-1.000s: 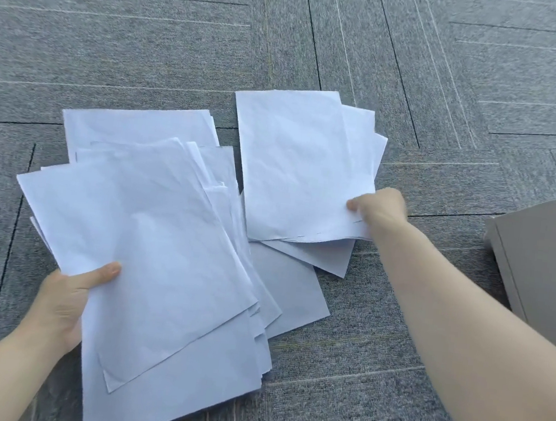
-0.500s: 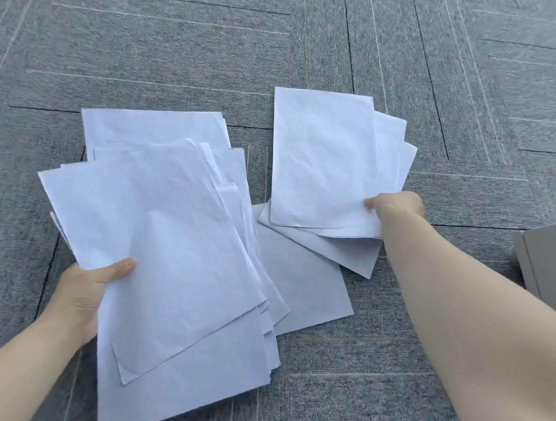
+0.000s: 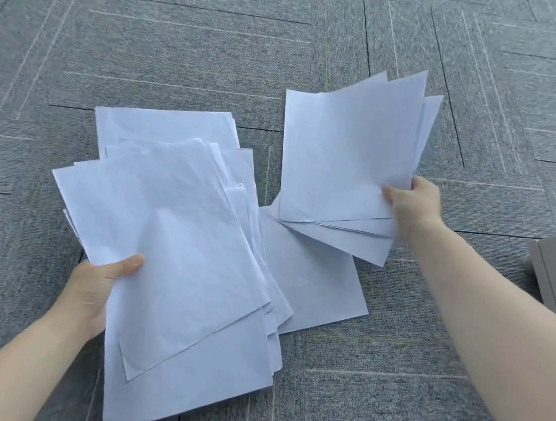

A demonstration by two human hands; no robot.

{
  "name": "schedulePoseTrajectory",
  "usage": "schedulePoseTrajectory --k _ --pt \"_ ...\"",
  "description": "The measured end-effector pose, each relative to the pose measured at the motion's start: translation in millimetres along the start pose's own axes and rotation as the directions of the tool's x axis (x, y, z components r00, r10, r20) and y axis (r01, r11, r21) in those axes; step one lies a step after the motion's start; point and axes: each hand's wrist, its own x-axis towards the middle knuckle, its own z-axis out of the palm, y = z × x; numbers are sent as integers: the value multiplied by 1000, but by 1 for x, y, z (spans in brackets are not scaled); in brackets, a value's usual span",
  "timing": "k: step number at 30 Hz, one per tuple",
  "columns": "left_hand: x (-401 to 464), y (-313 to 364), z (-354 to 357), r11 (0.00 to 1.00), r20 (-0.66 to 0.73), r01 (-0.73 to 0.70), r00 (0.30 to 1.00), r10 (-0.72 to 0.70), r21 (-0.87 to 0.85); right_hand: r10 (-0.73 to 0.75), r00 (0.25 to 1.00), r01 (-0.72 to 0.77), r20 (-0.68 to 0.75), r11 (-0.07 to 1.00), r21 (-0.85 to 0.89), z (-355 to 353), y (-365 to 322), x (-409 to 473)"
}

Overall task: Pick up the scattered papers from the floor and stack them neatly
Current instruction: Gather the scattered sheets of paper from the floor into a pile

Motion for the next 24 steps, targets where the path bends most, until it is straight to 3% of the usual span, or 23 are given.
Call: schedulePoseTrajectory --k 6,12,16,21,24 --pt "-4 14 -33 998 45 56 997 -55 -29 -77 958 114 277 987 -118 -27 -14 -2" --pt "-10 31 -57 995 80 47 996 -40 -87 7 852 192 523 926 -325 -19 -30 -24" --pt "-18 33 -61 991 132 74 989 -59 -111 41 768 392 639 760 -519 13 -43 -48" --pt "-28 31 -57 989 157 94 985 -76 -115 -10 648 653 762 521 -549 65 -45 -72" --pt "-31 30 -59 987 154 113 984 -95 -113 -92 638 735 765 370 -569 92 -37 -81"
